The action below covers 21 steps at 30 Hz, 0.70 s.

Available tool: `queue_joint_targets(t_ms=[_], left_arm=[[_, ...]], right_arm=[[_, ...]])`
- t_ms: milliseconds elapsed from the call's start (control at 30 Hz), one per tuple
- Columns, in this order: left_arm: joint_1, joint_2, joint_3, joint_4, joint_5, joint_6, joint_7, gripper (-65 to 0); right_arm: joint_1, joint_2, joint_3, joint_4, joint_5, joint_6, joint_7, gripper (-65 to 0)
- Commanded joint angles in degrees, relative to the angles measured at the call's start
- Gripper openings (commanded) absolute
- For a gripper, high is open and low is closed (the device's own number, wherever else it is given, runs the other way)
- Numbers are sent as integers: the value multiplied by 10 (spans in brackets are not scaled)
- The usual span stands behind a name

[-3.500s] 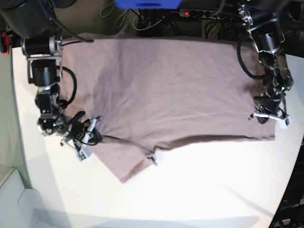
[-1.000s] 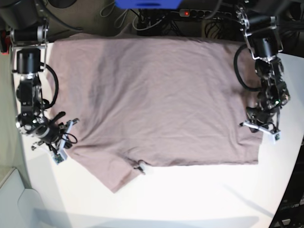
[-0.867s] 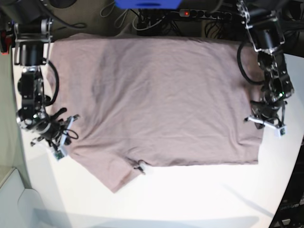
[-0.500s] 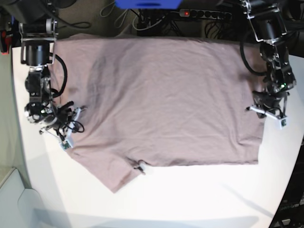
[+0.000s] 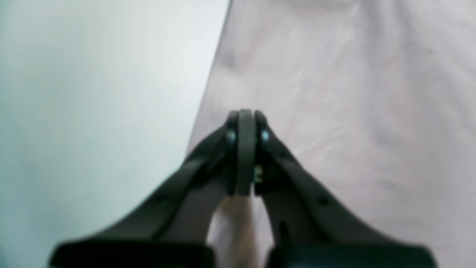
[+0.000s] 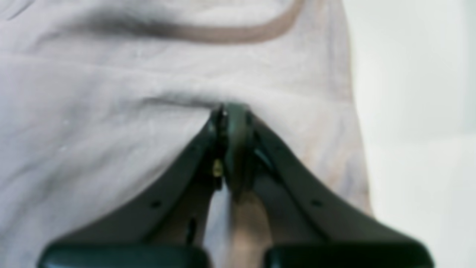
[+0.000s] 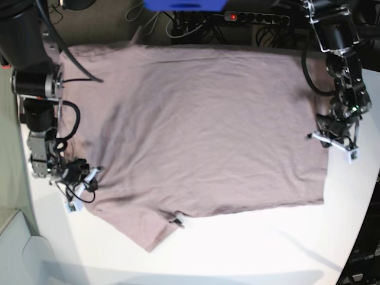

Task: Layout the t-shirt on the table in an organized manner, then fold the t-shirt properly
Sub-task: 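Hold the shirt edges with both grippers and stretch the body flat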

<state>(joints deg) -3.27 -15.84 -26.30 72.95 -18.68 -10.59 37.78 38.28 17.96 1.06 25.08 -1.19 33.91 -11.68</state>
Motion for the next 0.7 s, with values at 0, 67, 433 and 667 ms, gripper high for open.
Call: queue_joint_targets(t_ms=[0, 67, 433, 667], left_arm=[[-12, -7, -4, 27, -4, -3, 3, -648], [-6, -6, -5, 59, -4, -3, 34, -648], [101, 23, -5, 165, 0, -3, 92, -648], [103, 21, 0, 100, 1, -3, 67, -648]], right_arm=[[32, 7, -6, 9, 2, -6, 14, -650], [53, 4, -13, 15, -11, -6, 15, -650], [-28, 0, 14, 266, -20, -6, -139, -650], [-186, -38, 50, 491, -20, -4, -218, -650]])
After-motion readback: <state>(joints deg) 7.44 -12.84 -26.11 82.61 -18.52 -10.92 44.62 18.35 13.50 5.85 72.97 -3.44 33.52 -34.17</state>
